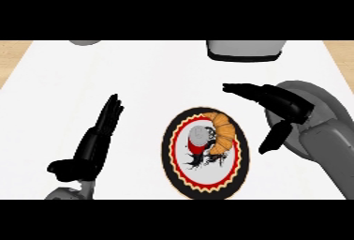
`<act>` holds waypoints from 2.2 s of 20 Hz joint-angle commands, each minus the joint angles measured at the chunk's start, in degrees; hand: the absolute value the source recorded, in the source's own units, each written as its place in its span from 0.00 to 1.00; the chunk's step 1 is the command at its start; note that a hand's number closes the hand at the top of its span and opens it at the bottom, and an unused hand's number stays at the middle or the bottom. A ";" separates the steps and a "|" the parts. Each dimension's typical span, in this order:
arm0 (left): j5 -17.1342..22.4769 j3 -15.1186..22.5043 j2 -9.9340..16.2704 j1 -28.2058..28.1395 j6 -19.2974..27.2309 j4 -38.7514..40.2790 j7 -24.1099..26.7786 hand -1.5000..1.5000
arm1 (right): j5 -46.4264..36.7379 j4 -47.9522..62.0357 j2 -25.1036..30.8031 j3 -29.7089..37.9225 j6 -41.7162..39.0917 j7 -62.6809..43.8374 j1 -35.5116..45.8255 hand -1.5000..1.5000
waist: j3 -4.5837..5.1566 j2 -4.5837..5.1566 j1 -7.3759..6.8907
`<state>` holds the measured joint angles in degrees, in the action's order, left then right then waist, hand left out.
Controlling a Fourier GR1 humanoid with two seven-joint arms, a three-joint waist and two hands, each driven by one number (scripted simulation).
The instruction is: Pick the croissant from the plate and place it in the pan
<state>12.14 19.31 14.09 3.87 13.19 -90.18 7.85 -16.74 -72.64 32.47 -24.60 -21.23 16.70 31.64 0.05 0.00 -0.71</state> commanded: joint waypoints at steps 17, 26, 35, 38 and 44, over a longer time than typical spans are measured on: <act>-3.89 -4.28 -3.23 -3.10 -6.15 0.49 1.25 0.50 | -24.29 5.95 -13.73 -0.06 0.12 -5.39 -2.33 0.00 | -0.05 0.02 0.43; -6.68 -6.53 -5.41 -3.98 -6.41 -1.12 -0.60 0.50 | -29.44 11.79 -18.80 4.60 1.73 -1.05 -2.44 0.00 | -0.05 0.01 0.43; -7.14 -9.00 -6.62 -0.98 -8.48 1.43 -0.84 0.50 | -35.82 23.28 -24.25 5.11 3.44 -0.89 2.64 0.00 | -0.05 0.06 0.30; -7.43 -7.31 -5.22 -4.41 -8.19 -5.97 -4.81 0.50 | -38.66 24.59 -20.62 1.79 3.92 5.76 3.08 1.00 | -0.08 0.03 -0.11; -9.13 -8.25 -8.60 0.52 -7.41 0.53 -3.66 0.50 | -43.28 30.53 -23.25 3.17 9.41 7.29 5.31 1.00 | -0.06 0.09 0.35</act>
<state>3.80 11.57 6.44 2.34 5.18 -90.26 6.04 -57.35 -45.21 9.91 -21.00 -13.77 22.69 37.69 0.48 -0.71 -0.67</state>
